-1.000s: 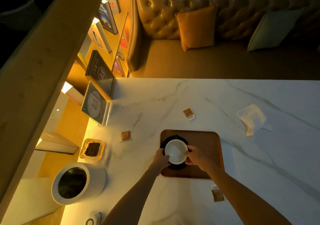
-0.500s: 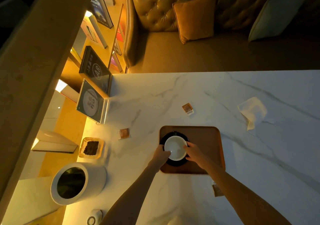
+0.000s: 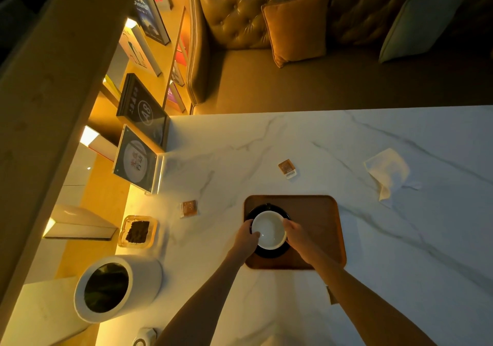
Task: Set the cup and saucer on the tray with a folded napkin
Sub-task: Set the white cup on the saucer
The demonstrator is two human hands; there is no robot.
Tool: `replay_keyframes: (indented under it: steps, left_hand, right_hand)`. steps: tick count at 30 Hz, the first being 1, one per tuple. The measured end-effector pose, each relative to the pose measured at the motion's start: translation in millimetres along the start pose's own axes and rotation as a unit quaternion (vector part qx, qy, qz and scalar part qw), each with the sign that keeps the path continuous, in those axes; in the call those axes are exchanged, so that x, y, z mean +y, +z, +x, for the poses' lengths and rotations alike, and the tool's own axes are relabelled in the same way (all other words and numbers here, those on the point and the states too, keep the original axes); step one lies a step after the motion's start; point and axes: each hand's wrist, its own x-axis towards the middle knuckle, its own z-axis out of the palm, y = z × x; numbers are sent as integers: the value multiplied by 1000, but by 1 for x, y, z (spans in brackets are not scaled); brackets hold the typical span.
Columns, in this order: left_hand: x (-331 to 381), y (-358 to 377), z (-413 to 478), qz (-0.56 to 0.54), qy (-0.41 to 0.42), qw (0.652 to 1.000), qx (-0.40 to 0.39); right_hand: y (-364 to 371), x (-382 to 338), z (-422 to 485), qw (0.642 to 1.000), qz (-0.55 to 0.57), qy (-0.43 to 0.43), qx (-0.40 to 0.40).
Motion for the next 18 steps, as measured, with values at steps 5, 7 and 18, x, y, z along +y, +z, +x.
replay_keyframes:
  steps: [5, 7, 18]
  left_hand:
    - [1, 2, -1, 21, 7, 1000, 5]
    - [2, 2, -1, 27, 5, 1000, 5]
    - [3, -1, -2, 32, -5, 999, -4]
  right_hand:
    - [1, 1, -2, 1000, -23, -14, 12]
    - [1, 1, -2, 999, -25, -16, 13]
    - [-2, 2, -2, 1000, -23, -14, 4]
